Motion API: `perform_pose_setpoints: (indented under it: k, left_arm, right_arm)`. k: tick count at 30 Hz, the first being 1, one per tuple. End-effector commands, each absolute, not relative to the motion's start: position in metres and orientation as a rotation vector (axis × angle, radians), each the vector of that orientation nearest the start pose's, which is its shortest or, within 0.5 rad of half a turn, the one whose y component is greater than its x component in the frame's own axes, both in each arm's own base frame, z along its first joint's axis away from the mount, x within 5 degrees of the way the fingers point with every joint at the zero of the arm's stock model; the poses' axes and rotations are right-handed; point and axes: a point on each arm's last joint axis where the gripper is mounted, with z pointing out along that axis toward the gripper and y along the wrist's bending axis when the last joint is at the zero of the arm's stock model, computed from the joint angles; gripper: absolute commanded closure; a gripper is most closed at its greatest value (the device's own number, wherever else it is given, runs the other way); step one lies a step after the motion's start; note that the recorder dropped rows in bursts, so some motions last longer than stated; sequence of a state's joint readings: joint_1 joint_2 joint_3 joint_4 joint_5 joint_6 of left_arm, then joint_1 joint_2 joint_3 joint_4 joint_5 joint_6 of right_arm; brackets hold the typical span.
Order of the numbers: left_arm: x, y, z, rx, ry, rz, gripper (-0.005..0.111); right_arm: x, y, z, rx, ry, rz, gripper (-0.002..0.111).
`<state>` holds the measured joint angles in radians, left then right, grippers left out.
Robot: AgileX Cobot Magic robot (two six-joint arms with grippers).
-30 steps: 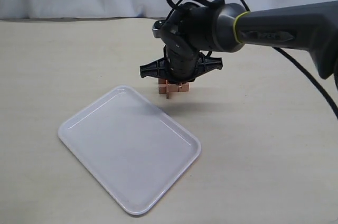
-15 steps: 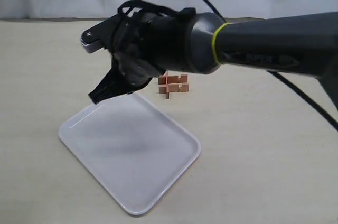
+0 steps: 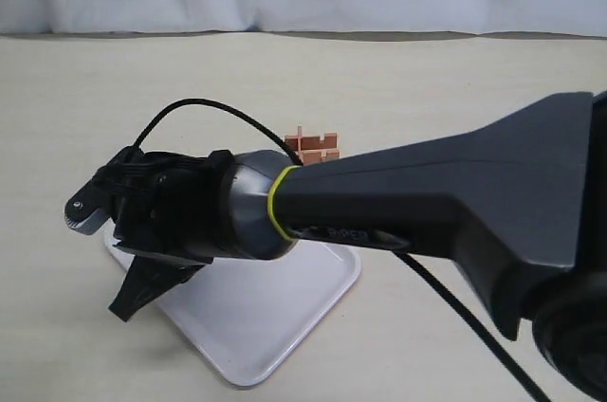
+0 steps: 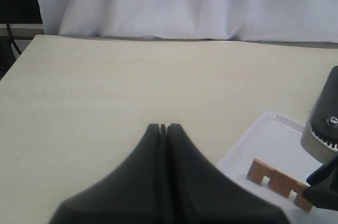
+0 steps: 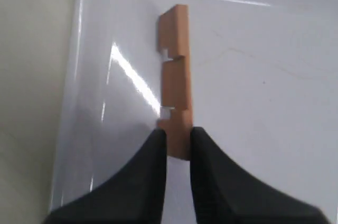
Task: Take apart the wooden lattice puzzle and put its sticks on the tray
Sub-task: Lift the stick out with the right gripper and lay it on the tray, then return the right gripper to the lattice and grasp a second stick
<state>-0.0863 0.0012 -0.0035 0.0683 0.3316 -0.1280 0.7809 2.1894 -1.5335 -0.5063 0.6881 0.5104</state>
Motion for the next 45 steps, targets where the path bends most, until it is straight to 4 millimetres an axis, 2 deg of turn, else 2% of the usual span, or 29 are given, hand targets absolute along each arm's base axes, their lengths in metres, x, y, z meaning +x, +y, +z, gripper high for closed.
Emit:
perform_pose_setpoints:
  k: [1, 2, 4, 5, 6, 8, 10, 13, 16, 21, 27, 30, 34, 40, 45]
  left_arm:
    - [0.054, -0.003, 0.184, 0.009, 1.807, -0.094, 0.107]
    - [0.054, -0.003, 0.184, 0.009, 1.807, -0.094, 0.107]
    - [0.054, -0.003, 0.184, 0.009, 1.807, -0.094, 0.107]
    - [0.054, -0.003, 0.184, 0.009, 1.807, -0.094, 0.107]
    - [0.054, -0.003, 0.184, 0.009, 1.807, -0.094, 0.107]
    - [0.054, -0.003, 0.184, 0.009, 1.807, -0.094, 0.107]
    - [0.054, -0.003, 0.184, 0.009, 1.807, -0.094, 0.107]
    - [0.054, -0.003, 0.184, 0.008, 1.805, -0.097, 0.107]
    - [0.054, -0.003, 0.184, 0.008, 1.805, -0.097, 0.107]
    - [0.054, -0.003, 0.184, 0.008, 1.805, -0.097, 0.107]
    - [0.054, -0.003, 0.184, 0.008, 1.805, -0.097, 0.107]
    - [0.054, -0.003, 0.184, 0.008, 1.805, -0.097, 0.107]
    - [0.054, -0.003, 0.184, 0.008, 1.807, -0.096, 0.107]
    - [0.054, -0.003, 0.184, 0.008, 1.807, -0.096, 0.107]
    - [0.054, -0.003, 0.184, 0.009, 1.807, -0.095, 0.107]
  right_arm:
    - [0.339, 0.293, 0.133, -0.822, 2.557, -0.215, 0.074]
    - [0.339, 0.293, 0.136, -0.838, 2.552, -0.225, 0.072]
    - [0.341, 0.293, 0.159, -0.839, 2.532, -0.241, 0.068]
    - [0.341, 0.292, 0.181, -0.838, 2.499, -0.238, 0.068]
    - [0.342, 0.292, 0.19, -0.836, 2.484, -0.234, 0.068]
    - [0.343, 0.286, 0.222, -0.817, 2.416, -0.22, 0.068]
    - [0.351, 0.274, 0.228, -0.77, 2.422, -0.227, 0.068]
    - [0.37, 0.245, 0.226, -0.617, 2.504, -0.195, 0.068]
    - [0.394, 0.201, 0.22, -0.365, 2.625, -0.098, 0.068]
    - [0.414, 0.164, 0.196, -0.14, 2.75, -0.032, 0.068]
    - [0.424, 0.154, 0.157, -0.127, 2.811, -0.09, 0.068]
    - [0.428, 0.149, 0.146, -0.082, 2.803, -0.173, 0.068]
    - [0.43, 0.145, 0.143, -0.038, 2.785, -0.238, 0.068]
    - [0.433, 0.147, 0.143, -0.007, 2.753, -0.194, 0.068]
    - [0.435, 0.149, 0.134, 0.041, 2.753, -0.177, 0.069]
